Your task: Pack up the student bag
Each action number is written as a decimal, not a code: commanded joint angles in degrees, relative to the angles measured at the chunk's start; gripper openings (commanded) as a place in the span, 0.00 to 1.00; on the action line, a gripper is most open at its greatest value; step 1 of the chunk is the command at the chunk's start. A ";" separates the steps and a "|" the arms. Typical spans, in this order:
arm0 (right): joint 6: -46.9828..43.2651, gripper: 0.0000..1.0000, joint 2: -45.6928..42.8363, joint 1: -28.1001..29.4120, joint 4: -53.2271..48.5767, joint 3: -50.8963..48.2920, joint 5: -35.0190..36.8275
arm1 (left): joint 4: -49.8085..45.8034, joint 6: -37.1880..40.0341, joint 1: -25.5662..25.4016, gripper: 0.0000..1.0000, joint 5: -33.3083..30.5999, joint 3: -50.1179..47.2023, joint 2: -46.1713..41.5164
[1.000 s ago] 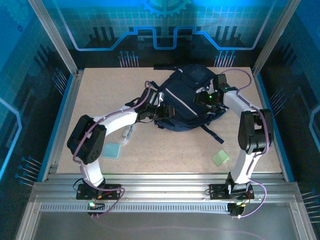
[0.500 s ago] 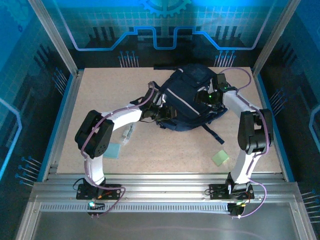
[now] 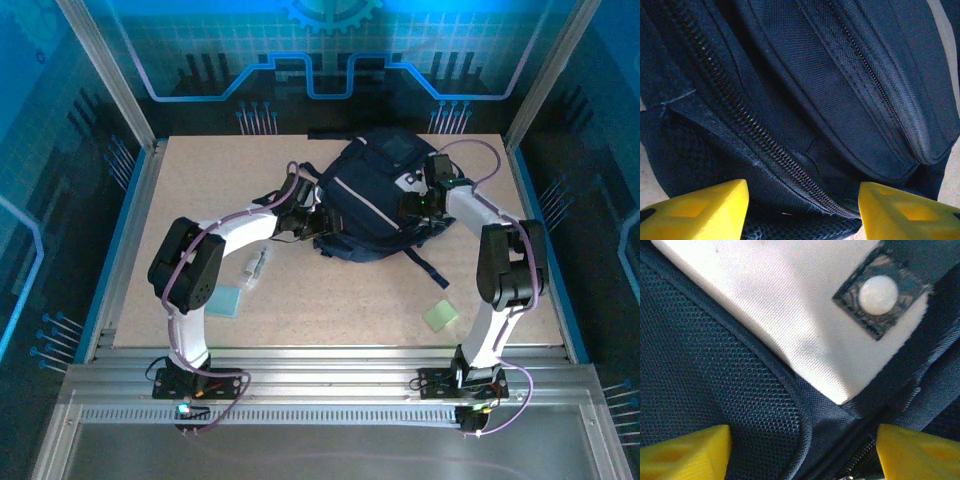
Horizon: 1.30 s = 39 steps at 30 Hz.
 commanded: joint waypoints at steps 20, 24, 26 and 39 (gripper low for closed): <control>15.15 0.00 -3.68 1.22 11.20 -3.11 -34.11 | -6.86 8.55 4.19 0.62 -9.31 12.79 8.57; 18.49 0.00 -7.41 1.92 11.83 -2.78 -31.79 | -10.98 11.05 4.45 0.62 -11.61 17.64 8.16; 20.39 0.00 -8.70 2.26 13.72 -3.94 -30.05 | -14.39 10.83 4.41 0.63 -11.22 19.05 5.53; 36.60 0.00 -9.22 6.77 33.05 -11.64 -23.72 | -11.89 -2.89 -5.44 0.63 -8.58 10.68 -7.85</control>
